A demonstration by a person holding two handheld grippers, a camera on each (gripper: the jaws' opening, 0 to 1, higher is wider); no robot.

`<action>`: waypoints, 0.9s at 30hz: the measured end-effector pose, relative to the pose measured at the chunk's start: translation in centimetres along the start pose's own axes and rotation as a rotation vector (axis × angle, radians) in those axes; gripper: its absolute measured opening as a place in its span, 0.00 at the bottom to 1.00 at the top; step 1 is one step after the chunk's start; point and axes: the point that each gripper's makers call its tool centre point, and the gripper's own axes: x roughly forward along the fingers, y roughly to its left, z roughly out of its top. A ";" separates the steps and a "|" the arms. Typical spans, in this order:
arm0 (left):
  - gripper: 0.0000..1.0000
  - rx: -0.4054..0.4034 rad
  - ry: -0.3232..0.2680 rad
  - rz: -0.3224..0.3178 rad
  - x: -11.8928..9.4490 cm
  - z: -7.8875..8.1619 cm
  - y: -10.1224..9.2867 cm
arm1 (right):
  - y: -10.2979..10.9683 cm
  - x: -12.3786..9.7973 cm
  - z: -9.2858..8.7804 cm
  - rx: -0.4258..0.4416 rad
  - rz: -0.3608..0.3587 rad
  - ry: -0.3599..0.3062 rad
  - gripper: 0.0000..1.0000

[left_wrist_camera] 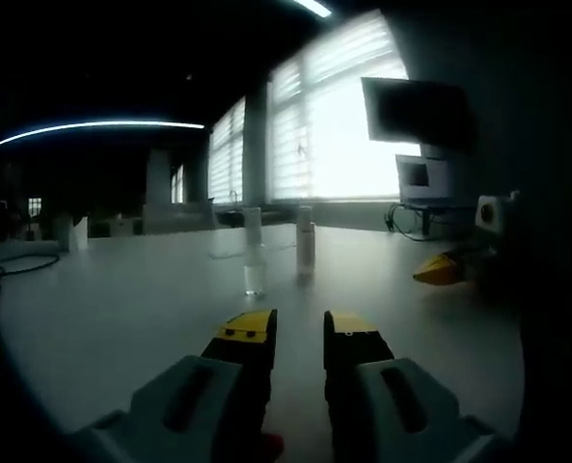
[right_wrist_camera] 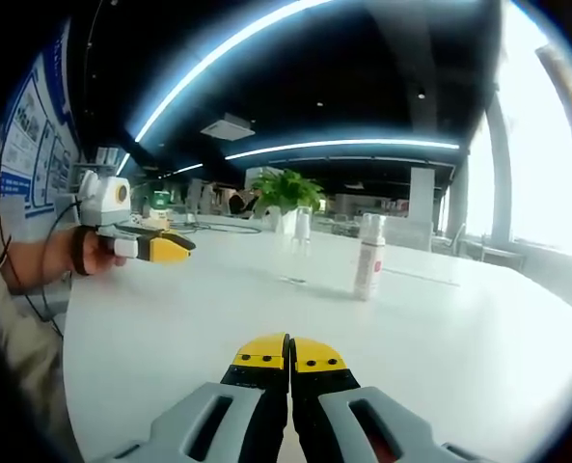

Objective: Clamp pump bottle remove cover press pump head put on cover

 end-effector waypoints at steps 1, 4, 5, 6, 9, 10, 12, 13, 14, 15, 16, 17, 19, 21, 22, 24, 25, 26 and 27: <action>0.11 0.006 -0.005 0.001 0.1 0.3 -0.3 | 0.0 0.0 0.0 -0.001 0.000 -0.001 0.00; 0.12 0.012 -0.006 -0.005 0.6 0.7 -0.7 | 0.0 0.0 0.1 0.001 -0.002 -0.004 0.00; 0.12 0.011 -0.006 -0.005 0.8 0.8 -0.8 | -0.1 0.0 0.1 0.003 -0.001 -0.007 0.00; 0.13 0.007 -0.007 -0.007 1.1 0.9 -0.9 | 0.0 0.0 0.1 0.005 0.001 -0.009 0.00; 0.15 -0.007 0.004 -0.009 2.0 1.2 -1.7 | 0.1 0.0 0.2 0.008 0.011 -0.008 0.00; 0.15 -0.006 0.006 -0.010 2.3 1.3 -1.8 | 0.1 0.0 0.2 0.007 0.012 -0.010 0.00; 0.16 -0.001 0.010 -0.013 2.9 1.4 -2.1 | 0.2 0.0 0.2 0.005 0.011 -0.011 0.00; 0.17 0.004 0.012 -0.013 3.4 1.7 -2.4 | 0.1 -0.1 0.3 0.006 0.011 -0.013 0.00; 0.18 0.012 0.011 -0.013 3.8 1.9 -2.6 | 0.2 -0.1 0.3 0.006 0.010 -0.015 0.00; 0.18 0.016 0.012 -0.012 4.1 2.0 -2.8 | 0.2 -0.1 0.3 0.007 0.010 -0.016 0.00; 0.18 0.017 0.013 -0.010 4.5 2.1 -2.9 | 0.2 -0.1 0.3 0.008 0.010 -0.017 0.00; 0.18 0.016 0.015 -0.007 4.9 2.1 -3.0 | 0.2 -0.1 0.4 0.008 0.012 -0.018 0.00; 0.19 0.012 0.020 -0.015 5.6 2.1 -3.4 | 0.2 -0.1 0.3 0.006 0.015 -0.017 0.00; 0.19 0.014 0.020 -0.023 6.3 2.3 -3.5 | 0.3 -0.1 0.3 0.003 0.015 -0.015 0.00; 0.19 0.016 0.020 -0.025 6.6 2.3 -3.5 | 0.3 -0.1 0.4 0.002 0.014 -0.016 0.00; 0.19 0.022 0.020 -0.033 7.6 2.5 -3.9 | 0.4 -0.1 0.4 0.003 0.013 -0.018 0.00; 0.20 0.023 0.024 -0.037 7.9 2.5 -3.8 | 0.4 0.0 0.4 0.004 0.012 -0.018 0.00; 0.20 0.026 0.025 -0.038 8.2 2.6 -3.9 | 0.4 0.0 0.4 0.004 0.012 -0.018 0.00; 0.20 0.030 0.026 -0.039 8.5 2.6 -3.9 | 0.4 -0.1 0.4 0.004 0.013 -0.018 0.00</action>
